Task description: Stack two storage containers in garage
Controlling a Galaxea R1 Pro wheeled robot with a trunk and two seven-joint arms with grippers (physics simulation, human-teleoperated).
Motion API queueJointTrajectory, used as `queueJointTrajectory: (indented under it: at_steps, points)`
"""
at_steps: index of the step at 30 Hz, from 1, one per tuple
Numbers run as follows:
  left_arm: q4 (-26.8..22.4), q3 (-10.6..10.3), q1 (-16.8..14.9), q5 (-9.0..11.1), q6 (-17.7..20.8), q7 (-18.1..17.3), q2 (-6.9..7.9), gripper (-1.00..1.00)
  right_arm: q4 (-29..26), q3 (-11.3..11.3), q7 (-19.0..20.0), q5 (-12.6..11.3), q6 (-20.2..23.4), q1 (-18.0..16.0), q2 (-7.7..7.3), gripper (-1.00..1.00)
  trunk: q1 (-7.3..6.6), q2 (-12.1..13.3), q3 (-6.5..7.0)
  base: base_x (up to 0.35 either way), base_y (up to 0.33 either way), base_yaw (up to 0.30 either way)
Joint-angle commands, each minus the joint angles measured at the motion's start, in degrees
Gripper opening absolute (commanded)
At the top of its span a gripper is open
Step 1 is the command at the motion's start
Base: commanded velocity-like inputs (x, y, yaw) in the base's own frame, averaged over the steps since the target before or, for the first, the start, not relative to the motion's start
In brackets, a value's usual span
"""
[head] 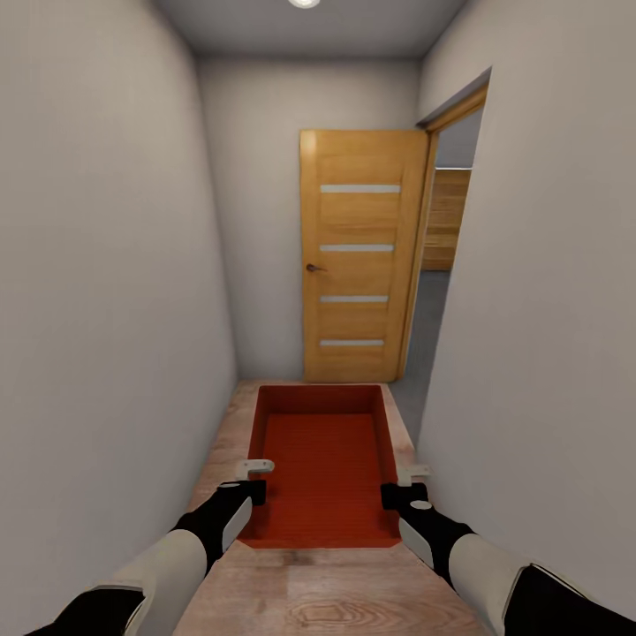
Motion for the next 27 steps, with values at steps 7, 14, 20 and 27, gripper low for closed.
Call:
queueJointTrajectory:
  at_steps: [7, 14, 20, 27]
  points:
    - [-0.17, 0.11, -0.03, -1.17, 0.5, 0.5, 2.21, -1.0, 1.75, -0.5, -0.36, -0.5, -0.35, -0.07, -0.66, -1.0, 0.06, -0.1, -0.1, 0.323, 0.0, 0.0]
    - [-0.16, 0.11, -0.03, -1.17, 0.5, 0.5, 2.21, -1.0, 1.75, -0.5, -0.36, -0.5, -0.35, -0.06, -0.66, -1.0, 0.06, -0.1, -0.1, 0.323, 0.0, 0.0]
    - [-0.18, 0.13, -0.03, -1.17, 0.5, 0.5, 2.21, -1.0, 1.75, -0.5, -0.36, -0.5, -0.35, -0.07, -0.66, -1.0, 0.06, -0.1, -0.1, 0.323, 0.0, 0.0]
    - [-0.17, 0.13, -0.03, -1.17, 0.57, 0.49, 2.23, -1.0, 1.75, -0.5, -0.36, -0.5, -0.35, -0.06, -0.66, -1.0, 0.06, -0.1, -0.1, 0.323, 0.0, 0.0]
